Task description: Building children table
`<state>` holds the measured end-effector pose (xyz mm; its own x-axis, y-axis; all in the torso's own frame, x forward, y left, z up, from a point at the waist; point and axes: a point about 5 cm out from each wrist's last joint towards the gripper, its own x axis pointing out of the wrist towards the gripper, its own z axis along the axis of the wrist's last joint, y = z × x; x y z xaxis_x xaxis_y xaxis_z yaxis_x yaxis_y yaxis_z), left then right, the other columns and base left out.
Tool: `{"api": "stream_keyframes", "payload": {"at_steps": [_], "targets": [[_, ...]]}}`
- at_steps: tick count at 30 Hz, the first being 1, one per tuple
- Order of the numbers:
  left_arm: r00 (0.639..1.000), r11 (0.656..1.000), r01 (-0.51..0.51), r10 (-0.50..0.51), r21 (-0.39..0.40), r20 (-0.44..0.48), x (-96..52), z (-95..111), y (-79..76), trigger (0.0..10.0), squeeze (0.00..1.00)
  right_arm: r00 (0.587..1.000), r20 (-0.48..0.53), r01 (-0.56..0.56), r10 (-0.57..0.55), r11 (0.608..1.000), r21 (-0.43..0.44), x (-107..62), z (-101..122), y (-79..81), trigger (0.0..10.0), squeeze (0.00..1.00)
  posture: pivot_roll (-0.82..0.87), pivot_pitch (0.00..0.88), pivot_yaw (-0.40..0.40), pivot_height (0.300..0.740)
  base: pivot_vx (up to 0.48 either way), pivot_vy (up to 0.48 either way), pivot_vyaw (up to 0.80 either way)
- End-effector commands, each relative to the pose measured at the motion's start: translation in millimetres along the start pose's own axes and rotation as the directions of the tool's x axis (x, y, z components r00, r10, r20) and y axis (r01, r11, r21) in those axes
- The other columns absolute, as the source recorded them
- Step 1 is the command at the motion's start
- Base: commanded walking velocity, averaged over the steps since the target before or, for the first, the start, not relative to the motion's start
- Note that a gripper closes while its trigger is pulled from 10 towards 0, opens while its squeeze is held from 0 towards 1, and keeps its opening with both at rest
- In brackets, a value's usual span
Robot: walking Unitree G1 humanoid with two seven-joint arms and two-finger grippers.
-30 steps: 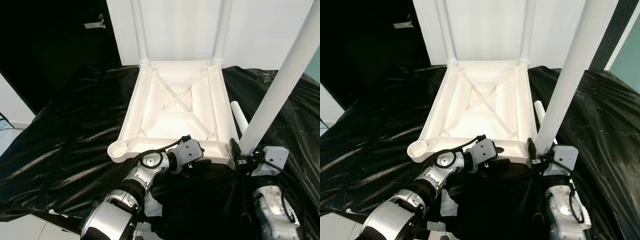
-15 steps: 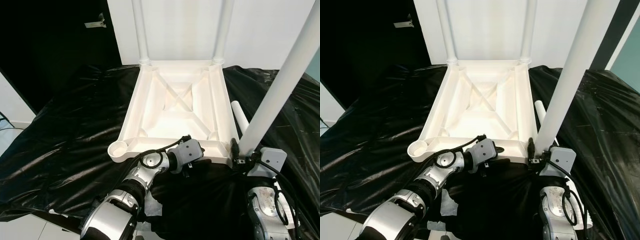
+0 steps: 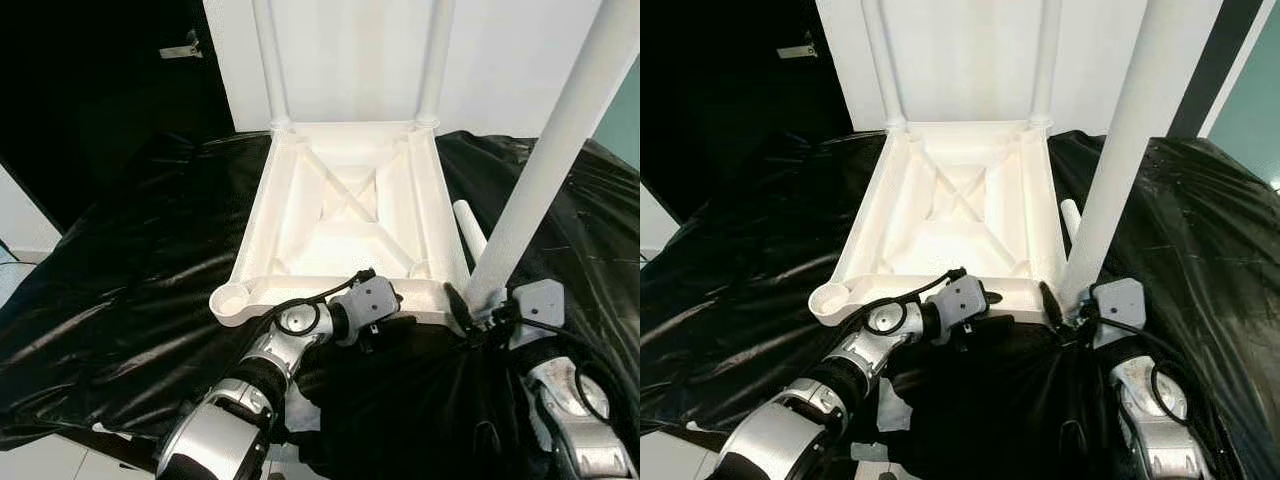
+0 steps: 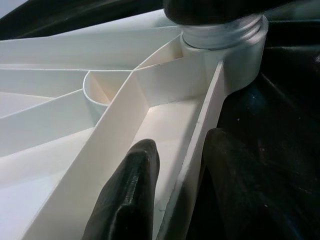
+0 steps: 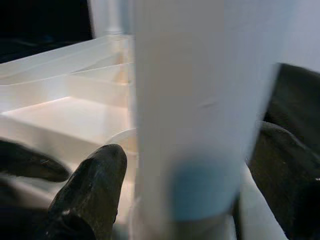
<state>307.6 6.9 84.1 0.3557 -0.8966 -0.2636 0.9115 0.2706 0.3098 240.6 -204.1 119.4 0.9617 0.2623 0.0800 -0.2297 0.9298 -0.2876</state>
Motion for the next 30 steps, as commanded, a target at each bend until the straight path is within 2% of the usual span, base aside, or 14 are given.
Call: {"api": "stream_keyframes", "payload": {"at_steps": [1,2,4,5,10,13,15,16,19,22,23,28,29,30], "targets": [[0.995,0.997,-0.033,0.025,-0.076,-0.095,-1.8,-22,-11.2,10.0,0.0,0.999,-0.036,-0.035,0.036,0.999,0.041,0.5,-7,1.0,10.0,0.0,-0.12,0.0,0.03,0.74,0.0,0.0,0.0],[0.995,0.997,-0.032,0.025,-0.075,-0.095,-1.9,-22,-11.0,10.0,0.0,0.999,-0.032,-0.038,0.04,0.998,0.059,0.7,-7,1.3,3.1,0.0,-0.12,0.0,0.031,0.74,0.0,0.0,0.0],[0.995,0.997,-0.031,0.024,-0.074,-0.095,-2.0,-22,-10.9,10.0,0.0,0.999,-0.027,-0.039,0.041,0.997,0.071,0.8,-7,1.5,3.1,0.0,-0.12,0.0,0.031,0.74,0.0,0.0,0.0],[0.995,0.997,-0.031,0.024,-0.073,-0.096,-2.3,-22,-10.9,10.0,0.0,0.999,-0.023,-0.046,0.048,0.996,0.077,0.5,-7,1.9,0.0,0.0,-0.12,0.0,0.032,0.74,0.0,0.0,0.0],[0.995,0.997,-0.029,0.022,-0.072,-0.1,-3.4,-23,-11.0,10.0,0.0,0.998,-0.035,-0.048,0.052,0.993,0.109,-2.4,-10,4.7,0.0,0.0,-0.11,0.0,0.031,0.74,0.0,0.0,0.0],[0.995,0.997,-0.03,0.023,-0.072,-0.101,-3.7,-24,-11.0,10.0,0.0,0.999,-0.049,0.0,0.007,0.988,0.156,-5.0,-13,8.5,0.0,0.0,-0.11,0.0,0.03,0.74,0.0,0.0,0.0],[0.995,0.997,-0.03,0.023,-0.073,-0.1,-4.2,-24,-11.1,10.0,0.0,0.993,-0.049,0.115,-0.108,0.978,0.176,-5.1,-7,16.3,0.0,0.0,-0.11,0.0,0.033,0.74,0.0,0.0,0.0],[0.995,0.997,-0.03,0.023,-0.073,-0.1,-4.2,-24,-11.1,10.0,0.0,0.993,-0.049,0.115,-0.108,0.978,0.176,-5.1,-7,16.3,0.0,0.0,-0.11,0.0,0.033,0.74,0.0,0.0,0.0],[0.995,0.997,-0.027,0.02,-0.072,-0.101,-4.6,-24,-11.6,10.0,0.0,0.955,-0.061,0.295,-0.289,0.942,0.159,-10.7,-3,20.9,0.0,0.0,-0.11,0.0,0.033,0.74,0.0,0.0,0.0],[0.995,0.997,-0.026,0.018,-0.072,-0.102,-4.7,-24,-11.8,10.0,0.0,0.931,-0.083,0.365,-0.356,0.92,0.146,-15.1,-8,18.2,0.0,0.0,-0.11,0.0,0.034,0.74,0.0,0.0,0.0],[0.995,0.997,-0.025,0.018,-0.071,-0.103,-4.9,-25,-11.7,10.0,0.0,0.887,-0.112,0.461,-0.449,0.877,0.133,-21.6,-13,14.3,0.0,0.0,-0.1,0.0,0.034,0.74,0.0,0.0,0.0],[0.994,0.997,-0.027,0.019,-0.071,-0.103,-5.5,-25,-11.0,10.0,0.0,0.864,-0.118,0.503,-0.49,0.852,0.144,-22.6,-13,15.2,0.0,0.0,-0.1,0.0,0.037,0.74,0.0,0.0,0.0],[0.994,0.997,-0.026,0.018,-0.07,-0.105,-5.7,-25,-10.8,10.0,0.0,0.875,-0.12,0.484,-0.47,0.859,0.165,-18.0,-13,20.3,2.1,0.0,-0.1,0.0,0.04,0.74,0.0,0.0,0.0],[0.994,0.997,-0.025,0.018,-0.069,-0.105,-5.7,-25,-10.7,10.0,0.0,0.888,-0.11,0.46,-0.447,0.871,0.172,-15.0,-11,23.4,10.0,0.0,-0.1,0.0,0.041,0.74,0.0,0.0,0.0]]}}
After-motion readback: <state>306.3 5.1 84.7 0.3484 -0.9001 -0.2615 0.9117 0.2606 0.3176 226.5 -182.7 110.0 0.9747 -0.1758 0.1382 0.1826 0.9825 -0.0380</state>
